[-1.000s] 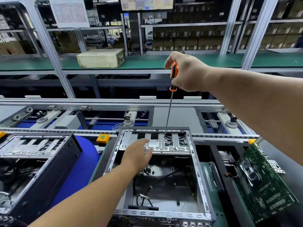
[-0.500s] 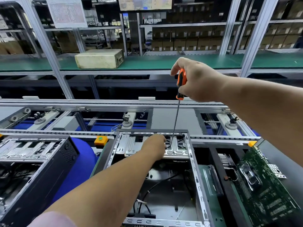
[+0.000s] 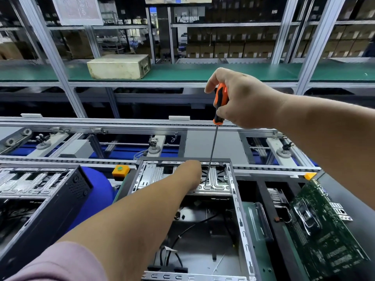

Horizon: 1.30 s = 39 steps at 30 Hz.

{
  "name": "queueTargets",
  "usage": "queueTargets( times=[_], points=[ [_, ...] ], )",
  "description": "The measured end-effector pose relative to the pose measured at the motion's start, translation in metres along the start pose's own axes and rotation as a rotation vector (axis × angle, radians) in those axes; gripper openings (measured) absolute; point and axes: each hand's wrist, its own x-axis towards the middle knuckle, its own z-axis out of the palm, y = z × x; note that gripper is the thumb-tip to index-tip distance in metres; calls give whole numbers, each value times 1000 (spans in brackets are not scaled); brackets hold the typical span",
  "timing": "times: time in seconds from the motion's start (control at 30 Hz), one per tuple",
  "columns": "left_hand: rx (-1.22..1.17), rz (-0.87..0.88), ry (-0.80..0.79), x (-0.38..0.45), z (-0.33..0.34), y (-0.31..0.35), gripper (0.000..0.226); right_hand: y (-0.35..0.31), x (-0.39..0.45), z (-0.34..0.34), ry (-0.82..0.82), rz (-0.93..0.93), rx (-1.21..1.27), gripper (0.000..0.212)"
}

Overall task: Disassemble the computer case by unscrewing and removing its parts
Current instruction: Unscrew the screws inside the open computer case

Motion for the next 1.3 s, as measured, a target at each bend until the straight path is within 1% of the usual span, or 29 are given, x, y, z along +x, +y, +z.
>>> queueTargets(
  times=[0.1,0.17,0.3,0.33,0.37,0.43,0.5,0.53,0.6,0.63,0.7,0.77,0.83,0.9,0.93,0.97,1.0,1.07,1.13,1.17,1.23,1.3],
  points=[
    [36,36,-36,-3,-3,0,16,-1,1,3,-6,-1,9,48],
    [45,39,-56,-3,-4,0,28,-1,2,5,-6,-3,12,48],
    [60,27,-118,-3,-7,1,34,-1,2,7,-18,-9,15,49],
    [64,29,-135,-1,-7,1,33,-2,2,7,-20,-9,14,49],
    [15,19,-139,-5,-11,2,29,-3,2,8,-22,-9,15,49],
    [-52,-32,-126,-6,-15,-1,5,-4,2,9,-22,-9,16,48],
    [9,-22,-106,-2,-15,-6,24,-5,2,11,-25,-6,18,49],
    [-99,-77,-113,3,-15,-11,23,-5,2,12,-28,-4,19,49],
    [-734,-225,-72,7,-16,-17,21,-6,3,14,-30,-5,16,48],
    [-987,-256,-50,3,-18,-19,21,-6,3,15,-30,-8,14,47],
    [-1480,-418,-65,-10,-14,-21,16,-7,4,17,-32,-11,12,46],
    [-1785,-448,-107,-16,-8,-25,14,-7,5,18,-37,-10,9,46],
    [-2048,-454,-114,-25,-5,-27,13,-7,6,18,-41,-12,4,46],
    [-2251,-465,-95,-30,-6,-29,17,-7,7,17,-35,-17,8,46],
    [-2265,-469,-81,-34,-8,-28,20,-7,7,17,-30,-18,16,45],
    [-2216,-469,-73,-37,-11,-26,23,-7,7,17,-26,-18,23,45],
    [-2116,-441,-64,-38,-14,-25,25,-7,7,17,-25,-16,25,45],
    [-1783,-253,-21,-43,-25,-22,22,-6,8,17,-28,-13,19,45],
    [-1448,22,24,-47,-32,-18,15,-5,8,17,-26,-9,21,45],
    [-1340,134,26,-48,-36,-17,16,-5,8,17,-23,-10,23,45],
    [-1189,274,33,-49,-44,-12,19,-5,8,18,-19,-11,27,44],
    [-1066,318,83,-49,-50,-8,18,-6,7,18,-21,-14,21,44]
  ],
)
